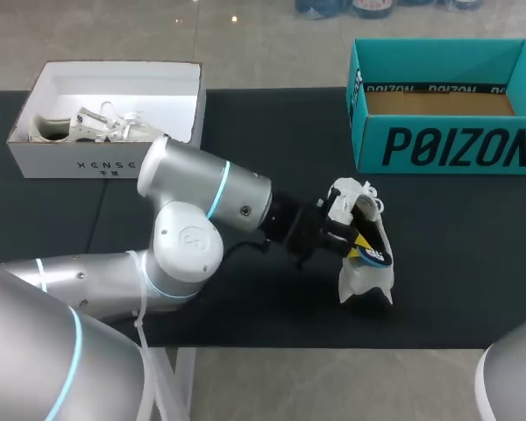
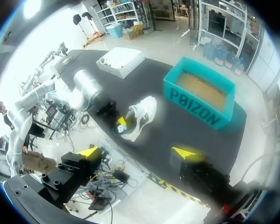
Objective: Take the shoe out of the shoebox, open the shoe tongue, remove and reinsert the insole, then place the shoe into the shoebox
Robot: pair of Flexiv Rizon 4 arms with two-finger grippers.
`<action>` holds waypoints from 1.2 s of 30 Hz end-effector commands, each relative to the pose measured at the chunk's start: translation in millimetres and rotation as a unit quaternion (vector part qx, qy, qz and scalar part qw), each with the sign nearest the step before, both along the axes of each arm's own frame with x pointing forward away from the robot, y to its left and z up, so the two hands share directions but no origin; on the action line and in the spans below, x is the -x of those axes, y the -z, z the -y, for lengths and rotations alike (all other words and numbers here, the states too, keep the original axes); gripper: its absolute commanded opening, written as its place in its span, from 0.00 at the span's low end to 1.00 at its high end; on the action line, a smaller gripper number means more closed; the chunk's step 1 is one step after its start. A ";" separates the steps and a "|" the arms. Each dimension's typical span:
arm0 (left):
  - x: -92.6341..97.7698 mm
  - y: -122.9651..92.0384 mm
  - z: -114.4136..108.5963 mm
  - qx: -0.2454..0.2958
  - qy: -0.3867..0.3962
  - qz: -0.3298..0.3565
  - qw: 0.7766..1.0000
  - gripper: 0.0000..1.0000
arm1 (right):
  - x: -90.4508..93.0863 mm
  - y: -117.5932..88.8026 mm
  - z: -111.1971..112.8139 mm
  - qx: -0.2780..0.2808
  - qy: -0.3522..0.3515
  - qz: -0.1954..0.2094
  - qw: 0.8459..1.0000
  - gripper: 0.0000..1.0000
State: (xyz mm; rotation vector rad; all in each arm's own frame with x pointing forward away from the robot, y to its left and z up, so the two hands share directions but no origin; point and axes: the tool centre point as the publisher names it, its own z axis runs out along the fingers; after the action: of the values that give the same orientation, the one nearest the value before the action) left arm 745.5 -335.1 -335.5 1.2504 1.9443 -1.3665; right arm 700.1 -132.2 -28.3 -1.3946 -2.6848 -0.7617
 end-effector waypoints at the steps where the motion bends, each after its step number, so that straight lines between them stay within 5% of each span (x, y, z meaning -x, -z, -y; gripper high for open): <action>1: -15.7 1.6 6.5 -0.019 0.012 0.009 1.000 0.00 | -2.9 -1.2 0.0 0.001 -0.001 -0.003 1.000 1.00; 8: -31.3 10.0 0.1 -0.039 0.014 0.031 0.999 0.00 | -2.9 -1.2 0.0 0.001 -0.001 -0.003 1.000 1.00; 15: -19.4 16.1 7.3 -0.038 0.020 0.019 0.999 0.00 | -2.9 -1.2 0.0 0.001 -0.001 -0.003 1.000 1.00; 17: -13.0 15.9 8.8 -0.034 0.020 0.012 0.999 0.34 | -2.9 -1.2 0.0 0.001 -0.001 -0.003 1.000 1.00; 18: -10.9 15.2 8.6 -0.033 0.021 0.009 0.999 0.38 | -2.9 -1.2 0.0 0.001 -0.001 -0.003 1.000 1.00; 19: -8.0 14.7 7.4 -0.033 0.021 0.007 0.999 0.69 | -2.9 -1.2 0.0 0.001 -0.001 -0.003 1.000 1.00; 21: -5.3 12.7 4.7 -0.033 0.018 0.004 0.999 0.84 | -2.9 -1.2 0.0 0.001 -0.001 -0.003 1.000 1.00; 24: -3.4 7.9 0.7 -0.031 0.013 0.003 0.999 0.83 | -2.9 -1.2 0.0 0.001 -0.001 -0.003 1.000 1.00; 30: -2.0 -2.9 -6.5 -0.024 -0.005 0.007 1.000 0.50 | -2.9 -1.2 0.0 0.001 -0.001 -0.003 1.000 1.00; 36: 3.5 -5.3 -6.4 -0.019 -0.007 0.007 1.000 0.35 | -2.9 -1.2 0.0 0.001 -0.001 -0.003 1.000 1.00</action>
State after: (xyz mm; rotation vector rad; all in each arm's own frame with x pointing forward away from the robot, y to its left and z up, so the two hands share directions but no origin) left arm 747.3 -330.3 -331.7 1.2601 1.9724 -1.3214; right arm 700.0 -132.3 -28.2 -1.3947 -2.6848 -0.7616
